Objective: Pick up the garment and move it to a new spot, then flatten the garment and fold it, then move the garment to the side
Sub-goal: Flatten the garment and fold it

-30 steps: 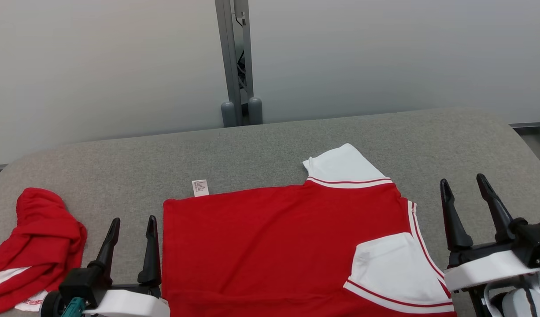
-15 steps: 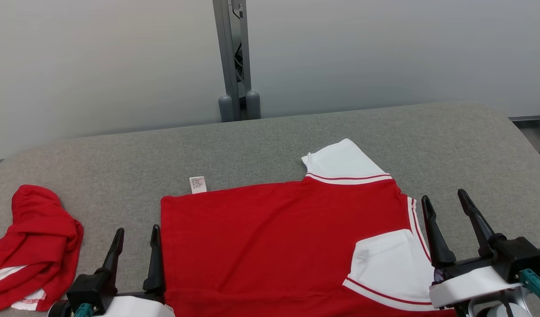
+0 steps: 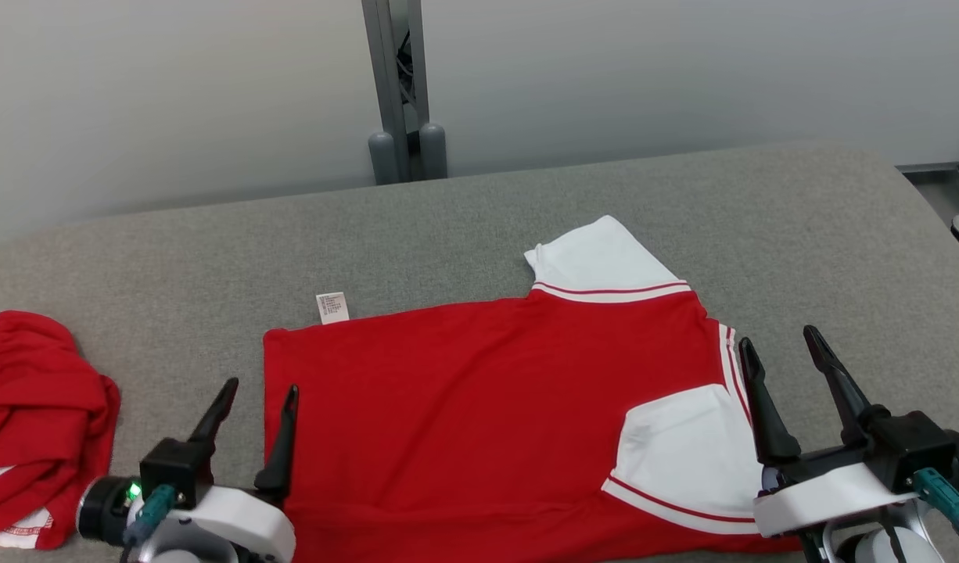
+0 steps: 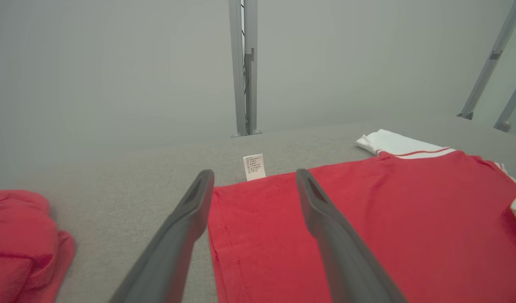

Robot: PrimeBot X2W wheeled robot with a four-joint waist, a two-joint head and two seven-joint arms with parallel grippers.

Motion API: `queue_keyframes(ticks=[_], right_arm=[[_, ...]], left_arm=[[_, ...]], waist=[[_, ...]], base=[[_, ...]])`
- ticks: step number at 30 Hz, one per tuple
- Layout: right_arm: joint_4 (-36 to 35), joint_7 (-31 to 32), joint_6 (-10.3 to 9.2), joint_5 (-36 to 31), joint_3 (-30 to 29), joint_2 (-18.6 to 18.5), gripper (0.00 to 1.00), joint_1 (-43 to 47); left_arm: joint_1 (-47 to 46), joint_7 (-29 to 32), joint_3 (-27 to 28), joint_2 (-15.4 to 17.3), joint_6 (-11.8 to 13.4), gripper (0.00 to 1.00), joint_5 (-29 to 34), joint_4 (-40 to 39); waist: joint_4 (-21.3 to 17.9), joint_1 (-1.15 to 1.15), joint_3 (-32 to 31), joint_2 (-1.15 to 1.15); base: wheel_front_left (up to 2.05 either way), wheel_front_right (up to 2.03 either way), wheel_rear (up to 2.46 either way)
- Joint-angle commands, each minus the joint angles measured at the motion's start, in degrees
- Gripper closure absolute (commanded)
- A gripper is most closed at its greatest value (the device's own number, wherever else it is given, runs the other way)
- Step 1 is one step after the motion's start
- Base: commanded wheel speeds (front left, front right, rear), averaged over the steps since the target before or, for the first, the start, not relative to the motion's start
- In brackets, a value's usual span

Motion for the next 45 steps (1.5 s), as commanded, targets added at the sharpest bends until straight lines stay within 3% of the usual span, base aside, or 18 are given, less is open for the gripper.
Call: queue_keyframes(ticks=[1,5,8,11,19,23,31,45], right_arm=[[-0.39,0.02,-0.02,-0.20,0.03,-0.01,0.00,-1.20],[-0.49,0.02,-0.02,-0.64,0.34,0.26,0.00,-2.99],[-0.44,0.01,-0.02,-0.49,0.55,0.49,0.00,-4.23],[-0.21,0.01,-0.02,-0.21,1.61,0.69,0.00,-5.40],[0.14,0.01,-0.02,0.87,3.64,0.73,0.00,-8.24],[0.25,0.01,-0.02,1.65,3.30,0.76,0.00,-8.65],[0.52,0.01,-0.02,2.33,3.61,0.75,0.00,-9.11],[1.02,0.01,-0.02,2.75,3.93,0.75,0.00,-10.00]], left_arm=[[-3.46,-0.06,-0.33,2.10,-0.85,0.00,1.22,1.87],[-12.36,2.31,-3.70,7.72,-2.40,0.00,2.74,11.78],[-18.94,6.25,-6.05,10.50,-2.86,0.00,-0.30,17.49],[-24.26,11.25,-13.08,14.29,-2.82,0.00,-4.76,21.06],[-33.34,21.25,-31.57,25.04,-2.86,0.00,-20.97,20.52],[-35.73,25.63,-37.77,29.27,-2.87,0.00,-29.06,18.85],[-39.68,27.01,-45.17,33.50,-2.87,0.00,-35.95,17.77],[-43.86,28.66,-56.93,36.50,-2.88,0.02,-45.01,16.07]], waist=[[-0.89,0.00,2.33,0.00],[-2.45,0.00,6.24,0.00],[-3.36,0.00,8.45,0.00],[-4.52,0.00,10.36,0.00],[-7.32,0.00,13.67,0.00],[-7.98,0.00,14.62,0.00],[-8.51,0.00,15.68,0.00],[-8.28,0.00,16.78,0.00]], base=[[0.00,0.00,0.00],[0.00,0.00,0.00],[0.00,0.00,0.00],[0.00,0.00,0.00],[0.00,0.00,0.00],[0.00,0.00,0.00],[0.00,0.00,0.00],[0.00,0.00,0.00]])
